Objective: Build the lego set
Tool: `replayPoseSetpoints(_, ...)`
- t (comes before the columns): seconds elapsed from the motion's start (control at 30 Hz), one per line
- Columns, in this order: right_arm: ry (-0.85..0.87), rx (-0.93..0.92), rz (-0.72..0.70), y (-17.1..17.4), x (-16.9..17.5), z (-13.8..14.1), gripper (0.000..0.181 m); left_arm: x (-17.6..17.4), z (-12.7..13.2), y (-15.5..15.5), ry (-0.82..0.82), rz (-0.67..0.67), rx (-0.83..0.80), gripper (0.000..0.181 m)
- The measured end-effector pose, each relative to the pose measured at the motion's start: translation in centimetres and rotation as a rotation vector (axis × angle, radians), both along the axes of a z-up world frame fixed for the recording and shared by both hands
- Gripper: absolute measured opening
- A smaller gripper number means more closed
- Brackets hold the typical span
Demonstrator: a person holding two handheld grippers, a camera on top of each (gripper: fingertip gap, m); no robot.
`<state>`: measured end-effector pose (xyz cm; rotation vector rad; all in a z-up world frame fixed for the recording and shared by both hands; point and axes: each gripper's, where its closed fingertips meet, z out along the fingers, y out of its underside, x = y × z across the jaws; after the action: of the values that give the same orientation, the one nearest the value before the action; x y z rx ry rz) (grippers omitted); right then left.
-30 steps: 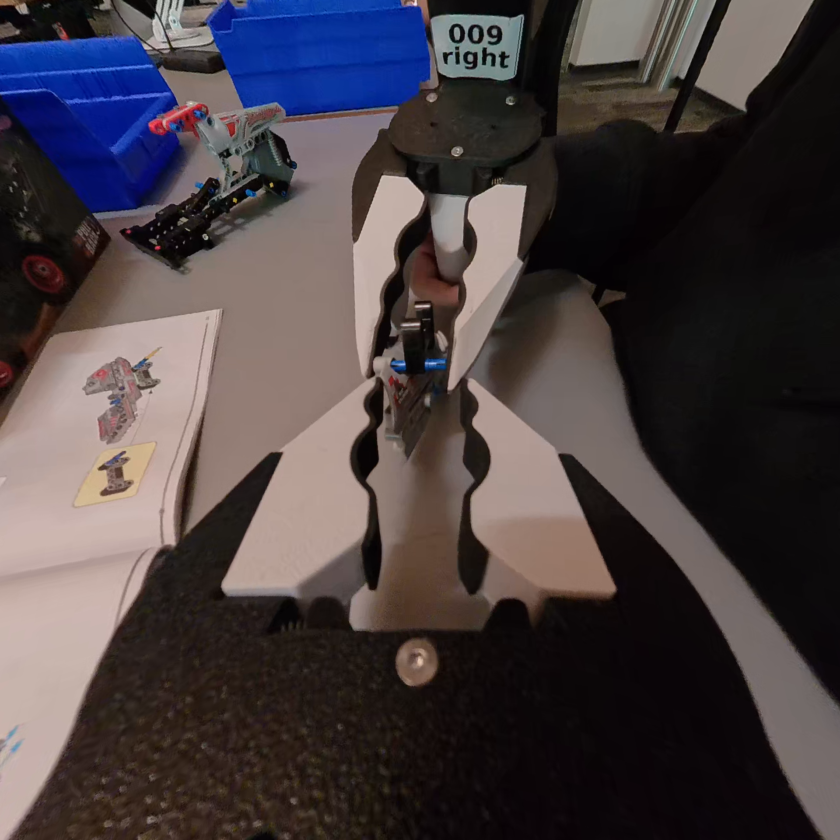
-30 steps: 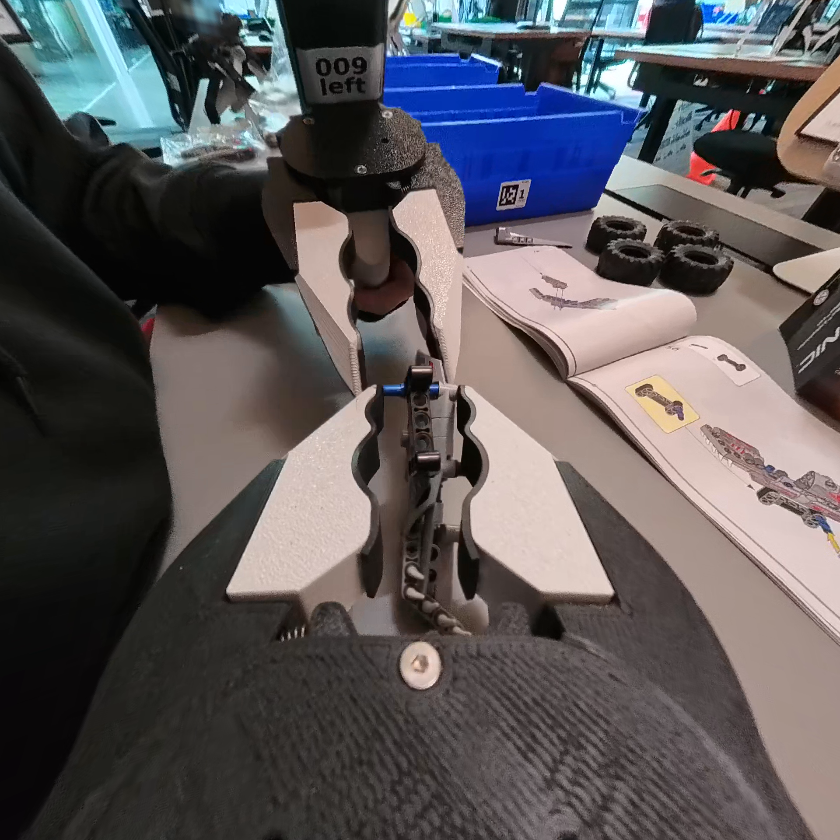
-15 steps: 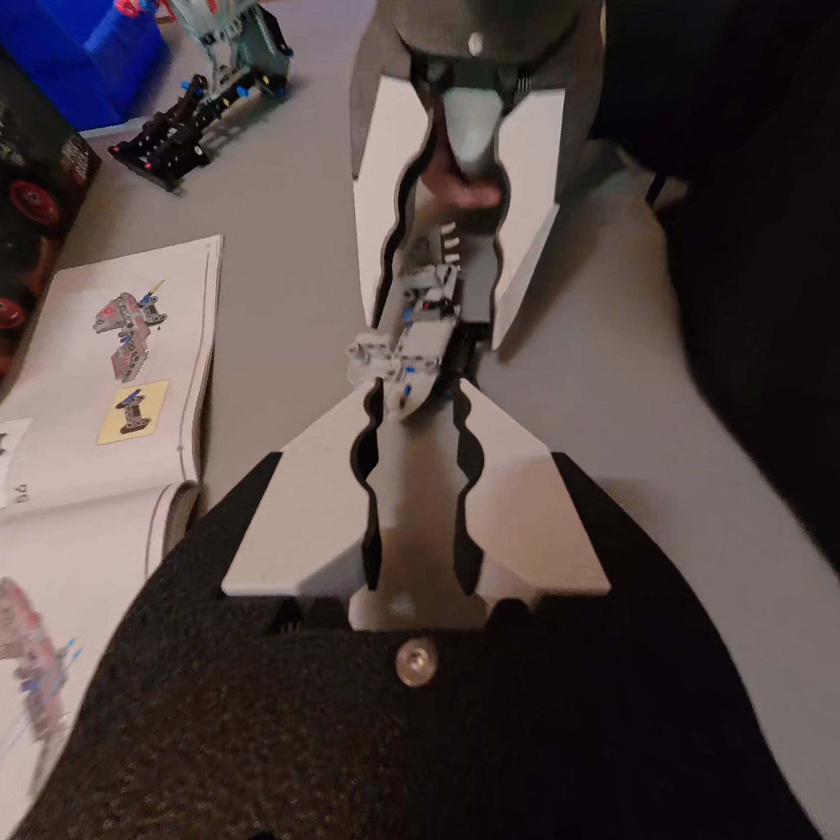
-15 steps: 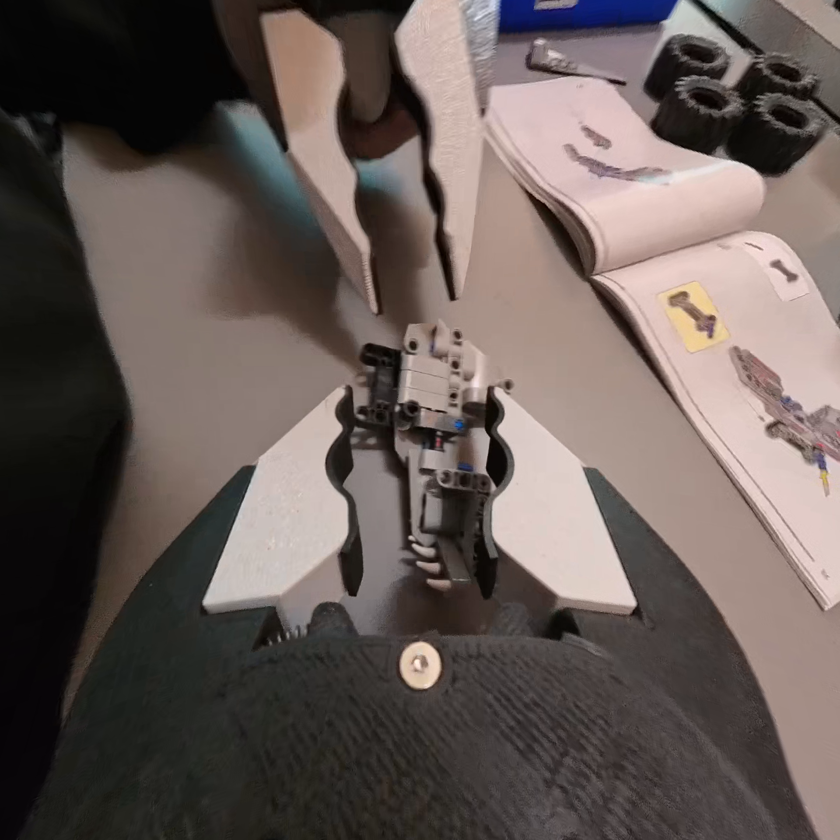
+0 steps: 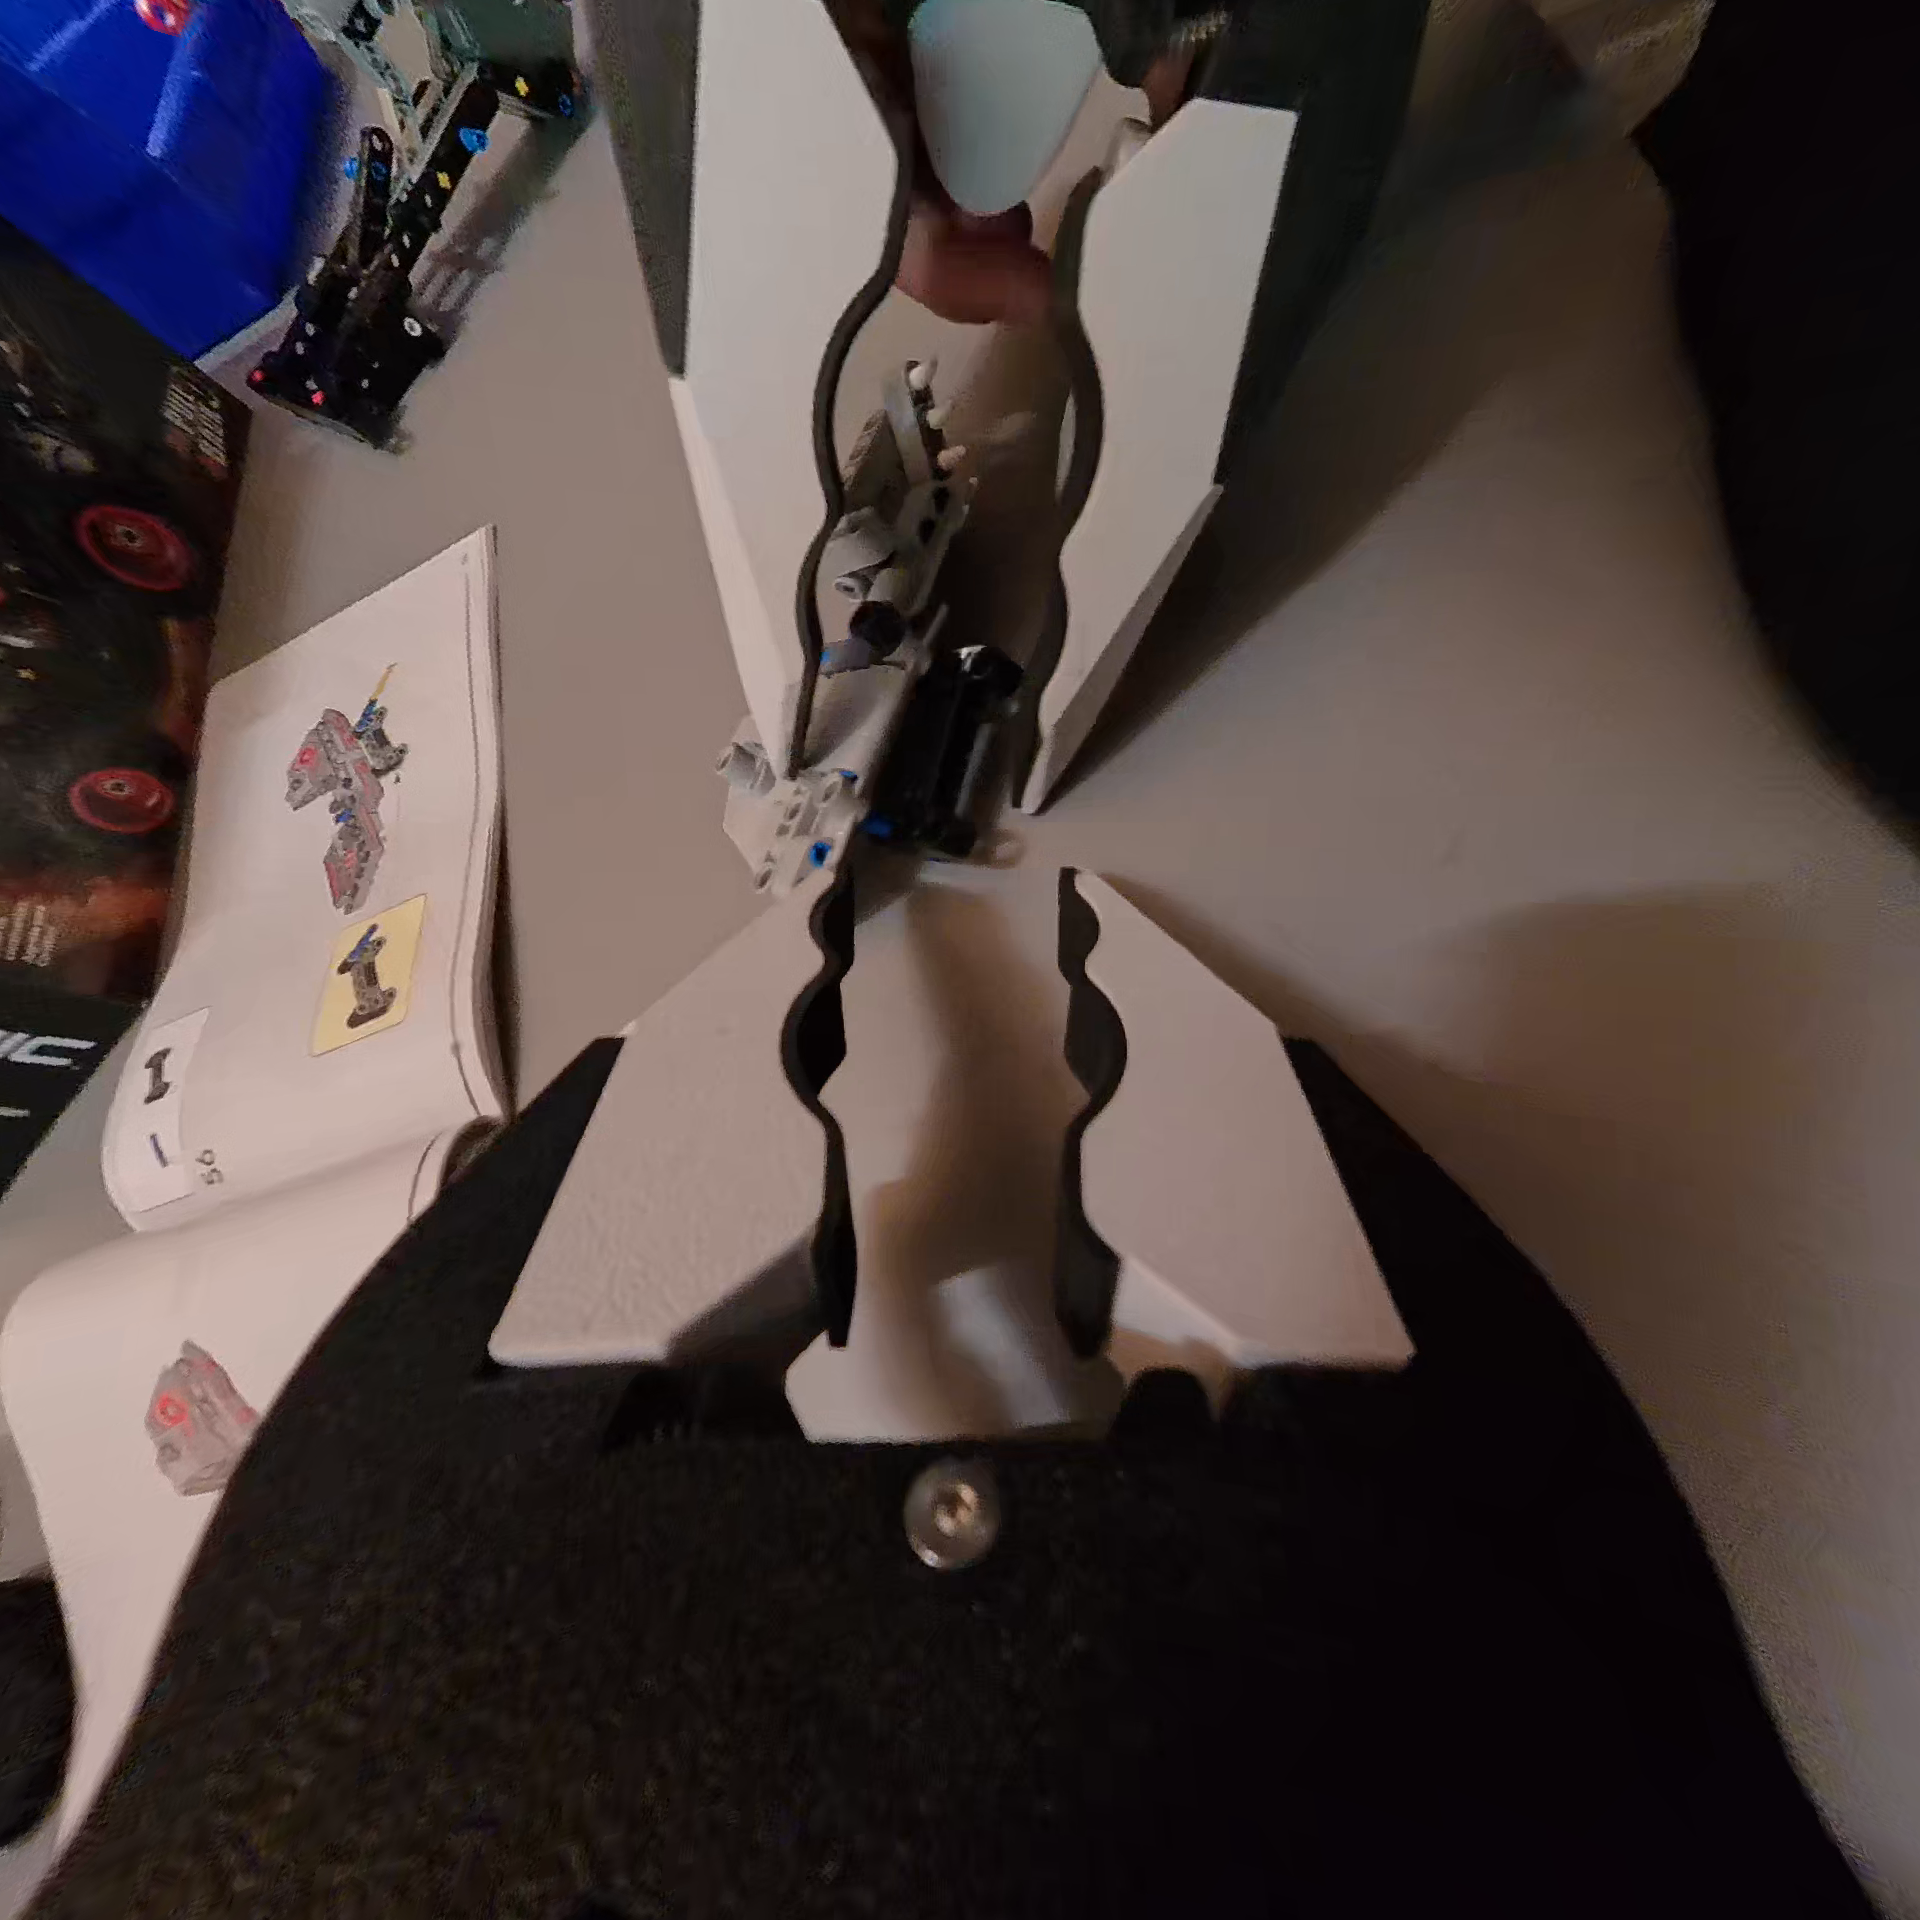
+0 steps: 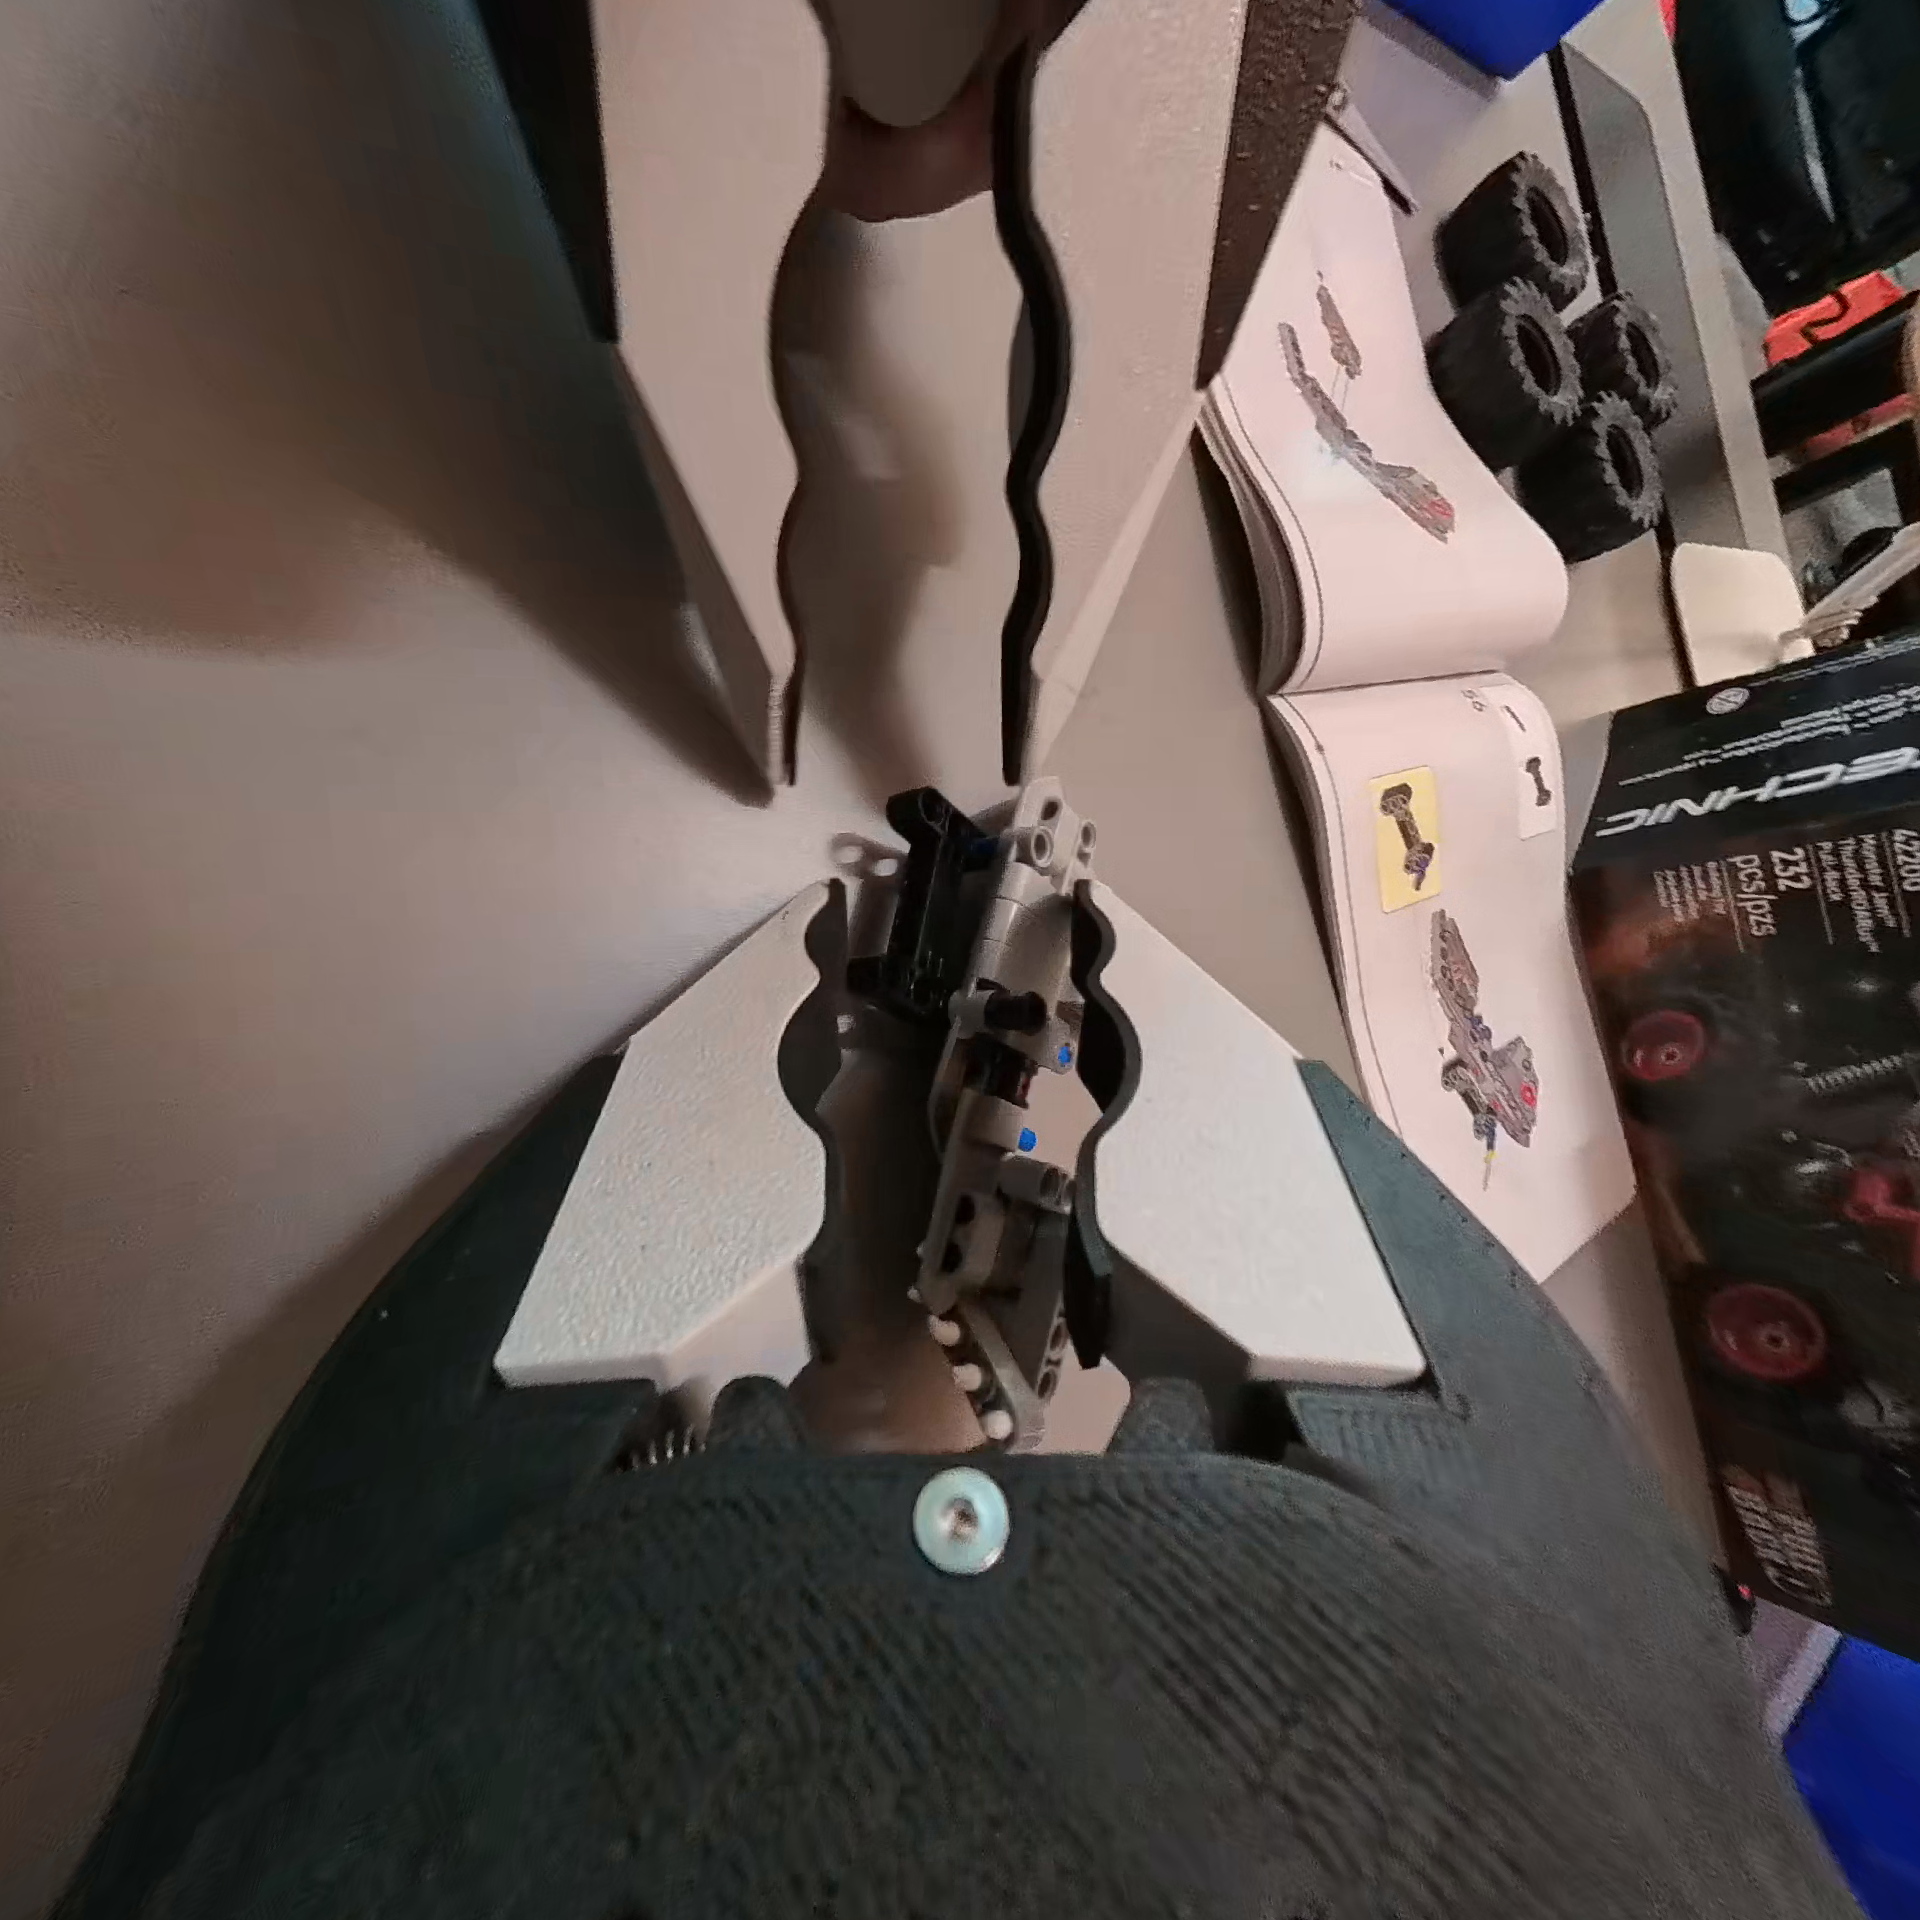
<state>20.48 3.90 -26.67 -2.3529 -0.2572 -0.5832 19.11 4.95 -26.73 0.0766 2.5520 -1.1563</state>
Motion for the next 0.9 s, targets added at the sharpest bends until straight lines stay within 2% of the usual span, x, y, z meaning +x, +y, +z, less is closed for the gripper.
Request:
replayPoseSetpoints(0.03,-0.02,-0.006,-0.013,-0.1,0.4,0.0,0.041,0.1,-0.1,-0.1,-0.029,0.002,0.014,0.039)
replayPoseSetpoints(0.13,-0.067,0.038,-0.041,-0.1,1.1,0.9,0.03,1.3,0.1,-0.3,-0.157,0.05,0.039,0.043)
replayPoseSetpoints(0.2,-0.013,0.108,-0.065,-0.2,1.3,1.8,0.025,2.1,0.9,-0.6,-0.208,0.1,0.008,0.042)
replayPoseSetpoints(0.37,0.108,0.25,-0.082,-0.6,1.3,3.3,0.019,2.9,0.9,-1.0,-0.183,0.158,-0.017,0.046)
replayPoseSetpoints(0.43,0.145,0.31,-0.059,-0.3,0.8,4.3,0.005,3.0,1.8,-1.5,-0.179,0.171,-0.07,0.046)
replayPoseSetpoints(0.47,0.157,0.33,-0.061,-0.3,0.8,4.6,0.005,3.1,2.3,-1.7,-0.165,0.188,-0.101,0.046)
replayPoseSetpoints(0.53,0.172,0.334,-0.053,-0.3,0.6,4.5,0.005,3.3,2.9,-1.8,-0.105,0.221,-0.144,0.031)
replayPoseSetpoints(0.63,0.184,0.332,-0.05,-0.4,0.5,4.2,0.005,3.2,2.4,-1.9,-0.024,0.231,-0.157,0.029)
replayPoseSetpoints(0.83,0.17,0.289,-0.055,-0.6,0.5,4.1,0.008,3.3,2.7,-1.9,-0.103,0.229,-0.132,0.029)
replayPoseSetpoints(0.9,0.204,0.281,-0.047,-0.7,0.4,4.1,0.02,3.2,2.6,-1.9,-0.113,0.222,-0.126,0.03)
